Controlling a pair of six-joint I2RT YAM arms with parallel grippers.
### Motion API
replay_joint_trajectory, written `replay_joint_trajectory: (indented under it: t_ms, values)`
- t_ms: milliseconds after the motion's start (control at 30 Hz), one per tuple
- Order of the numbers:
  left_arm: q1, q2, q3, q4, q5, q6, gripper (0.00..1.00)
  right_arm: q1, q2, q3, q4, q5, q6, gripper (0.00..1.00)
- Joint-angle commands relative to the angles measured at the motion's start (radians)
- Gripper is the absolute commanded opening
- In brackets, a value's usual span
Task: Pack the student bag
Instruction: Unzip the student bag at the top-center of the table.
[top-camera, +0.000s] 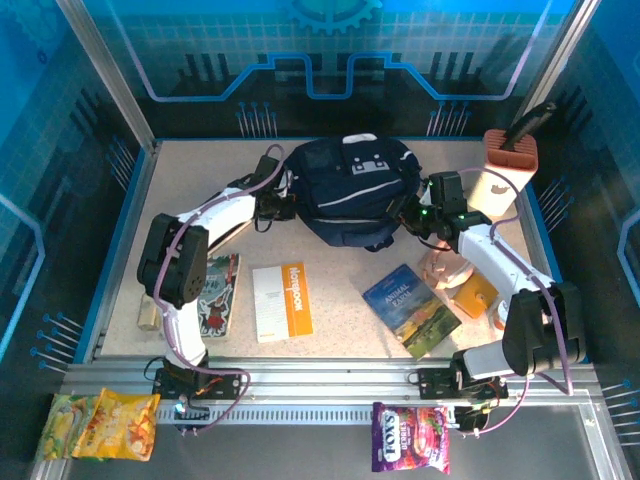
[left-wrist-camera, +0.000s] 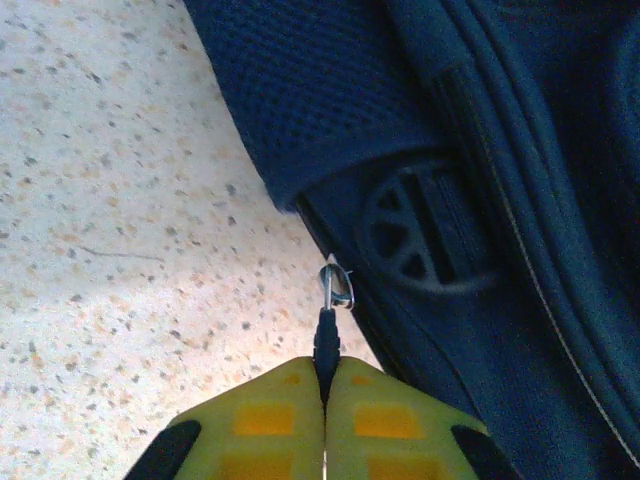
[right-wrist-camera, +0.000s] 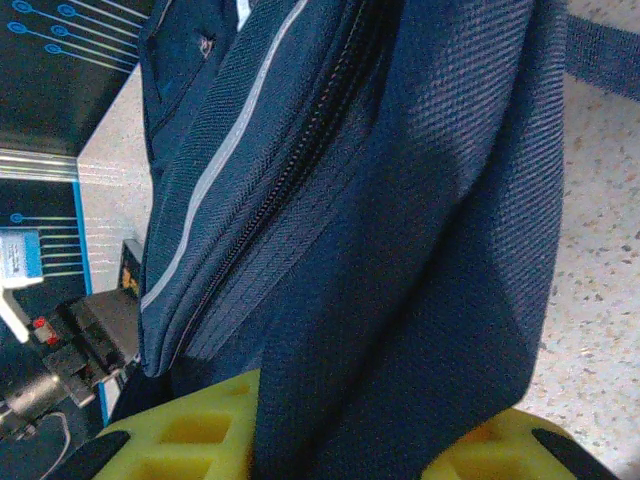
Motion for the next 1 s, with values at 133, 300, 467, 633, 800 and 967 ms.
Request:
replay_joint_trajectory:
  t_ms: [133,300,467,633,800,967]
  values:
    - [0.018,-0.102,0.017,-0.034,-0.069,-0.037,0.4,0.062,-0.007,0.013,0.122,-0.021,0.066,0.32]
    - [0.032,-0.295,-0.122,-0.042,-0.078,-0.102,0.59,0.155,0.082,0.038,0.174,0.052,0.12,0.33]
    - [0.053,-0.485,-0.24,-0.068,-0.082,-0.123,0.82,0.237,0.212,0.111,0.178,0.075,0.151,0.36]
    - [0.082,-0.625,-0.334,-0.068,-0.081,-0.13,0.98,0.284,0.304,0.173,0.149,0.04,0.135,0.46]
    - [0.124,-0.7,-0.368,-0.07,-0.034,-0.16,0.99,0.272,0.235,0.149,0.05,0.112,0.02,0.76]
    - [0.158,-0.729,-0.372,-0.07,0.036,-0.185,0.99,0.267,0.062,0.089,-0.155,0.309,-0.175,0.91]
